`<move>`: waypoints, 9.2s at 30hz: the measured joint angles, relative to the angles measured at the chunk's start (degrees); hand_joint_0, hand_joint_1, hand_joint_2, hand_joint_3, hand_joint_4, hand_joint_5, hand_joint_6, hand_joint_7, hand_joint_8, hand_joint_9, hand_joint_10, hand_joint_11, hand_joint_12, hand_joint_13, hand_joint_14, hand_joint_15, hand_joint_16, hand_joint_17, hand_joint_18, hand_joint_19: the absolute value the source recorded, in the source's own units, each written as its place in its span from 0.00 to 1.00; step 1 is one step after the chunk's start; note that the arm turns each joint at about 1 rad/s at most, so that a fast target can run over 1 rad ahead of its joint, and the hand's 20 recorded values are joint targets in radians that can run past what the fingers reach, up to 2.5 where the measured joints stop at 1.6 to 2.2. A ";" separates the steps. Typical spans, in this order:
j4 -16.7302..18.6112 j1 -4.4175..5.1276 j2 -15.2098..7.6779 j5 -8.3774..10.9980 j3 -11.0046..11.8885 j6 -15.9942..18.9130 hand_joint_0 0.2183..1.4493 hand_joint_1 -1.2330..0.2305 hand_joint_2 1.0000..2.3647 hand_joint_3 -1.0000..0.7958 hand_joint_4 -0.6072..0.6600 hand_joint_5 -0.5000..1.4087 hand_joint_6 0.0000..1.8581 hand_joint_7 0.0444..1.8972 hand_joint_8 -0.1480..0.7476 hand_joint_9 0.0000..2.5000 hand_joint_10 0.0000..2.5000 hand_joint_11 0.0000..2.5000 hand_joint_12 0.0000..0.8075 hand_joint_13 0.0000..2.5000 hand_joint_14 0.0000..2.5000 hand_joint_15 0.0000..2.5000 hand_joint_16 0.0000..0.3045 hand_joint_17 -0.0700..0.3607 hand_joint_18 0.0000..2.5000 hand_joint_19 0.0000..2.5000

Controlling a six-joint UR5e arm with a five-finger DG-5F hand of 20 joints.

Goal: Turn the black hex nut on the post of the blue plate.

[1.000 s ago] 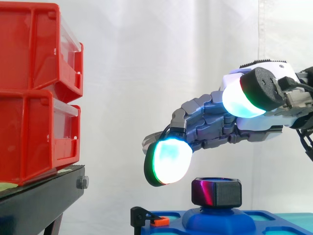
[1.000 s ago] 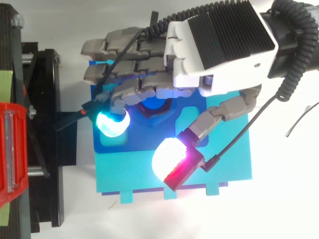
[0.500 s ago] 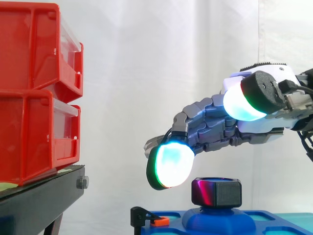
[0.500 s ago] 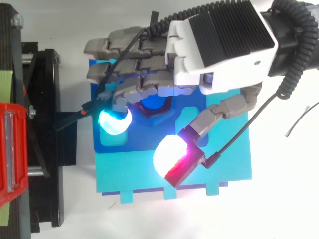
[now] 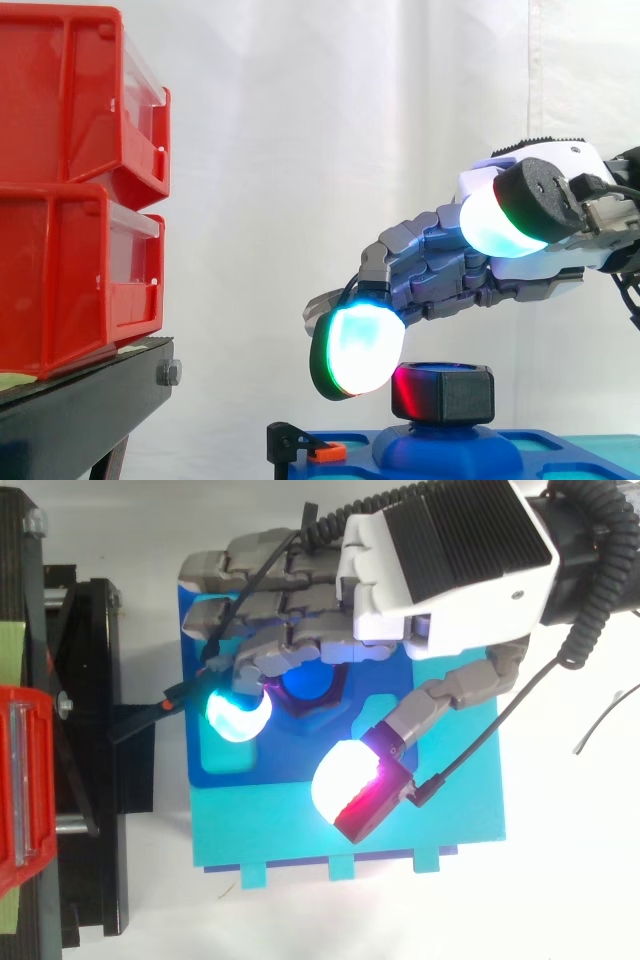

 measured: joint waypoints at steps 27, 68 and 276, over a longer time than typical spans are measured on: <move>0.32 -1.11 0.01 -0.04 0.00 0.11 0.24 0.65 0.00 0.28 0.69 0.15 0.27 0.46 0.45 0.10 0.00 0.00 0.44 0.06 0.00 0.00 0.16 0.41 0.02 0.08; 0.06 -4.24 0.02 -2.83 0.00 -0.01 0.24 0.65 0.00 0.28 0.69 0.16 0.27 0.46 0.45 0.11 0.00 0.00 0.44 0.07 0.00 0.00 0.16 0.41 0.03 0.09; 9.88 -4.87 -0.01 -5.59 -4.72 1.44 0.24 0.65 0.00 0.28 0.65 0.16 0.27 0.41 0.44 0.11 0.00 0.00 0.43 0.07 0.00 0.01 0.15 0.41 0.03 0.09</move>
